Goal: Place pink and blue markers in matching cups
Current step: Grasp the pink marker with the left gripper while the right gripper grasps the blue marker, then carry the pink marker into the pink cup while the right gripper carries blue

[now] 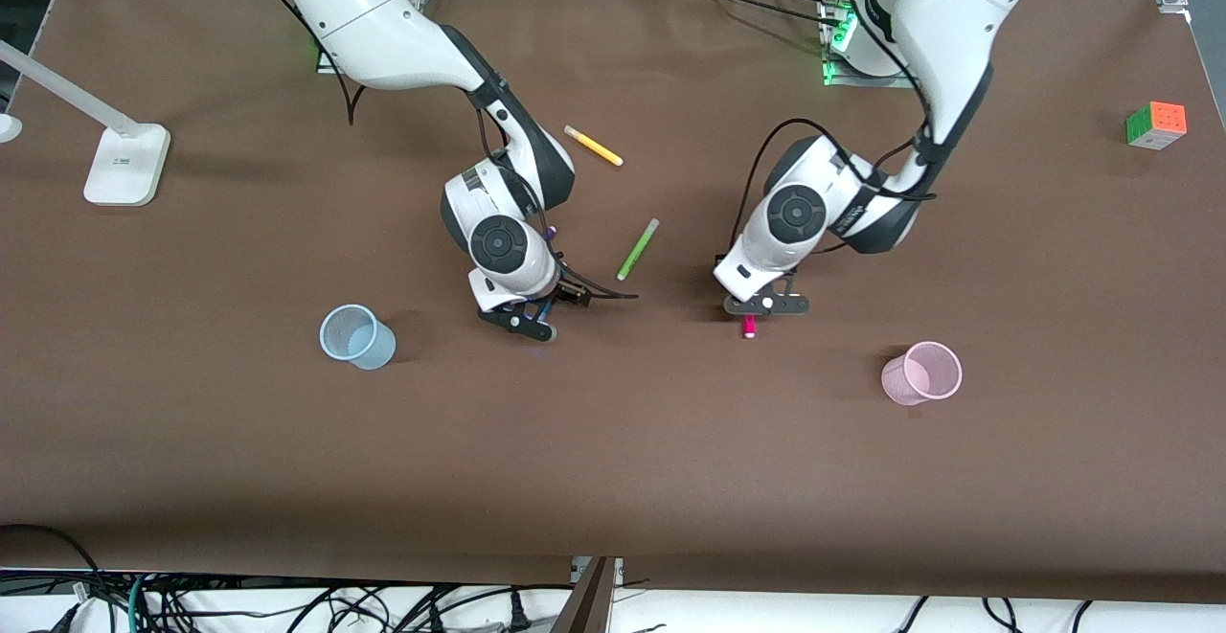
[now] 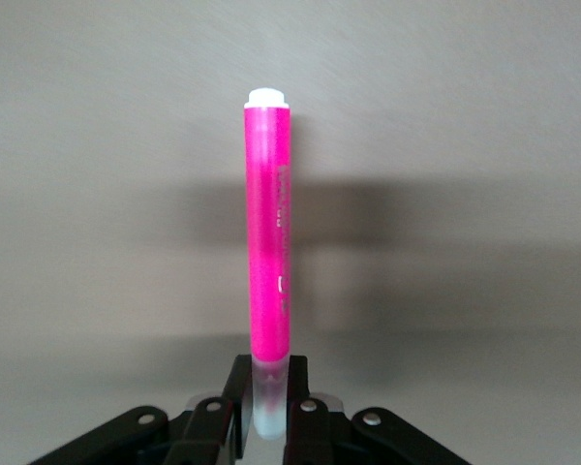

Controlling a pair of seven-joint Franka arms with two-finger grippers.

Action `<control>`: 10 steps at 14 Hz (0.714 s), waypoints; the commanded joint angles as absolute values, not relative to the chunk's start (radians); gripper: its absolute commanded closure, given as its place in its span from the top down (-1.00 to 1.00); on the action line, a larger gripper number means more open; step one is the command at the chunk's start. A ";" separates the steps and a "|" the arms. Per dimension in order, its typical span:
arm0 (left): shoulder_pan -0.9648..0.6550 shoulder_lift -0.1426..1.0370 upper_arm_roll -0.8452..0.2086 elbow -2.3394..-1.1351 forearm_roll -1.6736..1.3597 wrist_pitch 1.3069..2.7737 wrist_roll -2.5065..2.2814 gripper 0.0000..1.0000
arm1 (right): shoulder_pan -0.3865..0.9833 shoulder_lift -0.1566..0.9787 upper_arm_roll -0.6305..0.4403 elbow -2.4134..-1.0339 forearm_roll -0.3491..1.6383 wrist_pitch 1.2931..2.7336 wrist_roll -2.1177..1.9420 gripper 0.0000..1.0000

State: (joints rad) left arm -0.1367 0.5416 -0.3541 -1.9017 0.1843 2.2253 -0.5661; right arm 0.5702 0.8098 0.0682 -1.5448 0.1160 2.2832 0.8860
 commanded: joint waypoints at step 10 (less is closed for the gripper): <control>-0.020 0.503 -0.331 -1.539 0.550 1.600 0.039 -1.00 | 0.535 0.753 0.049 -1.474 0.132 2.133 0.867 -1.00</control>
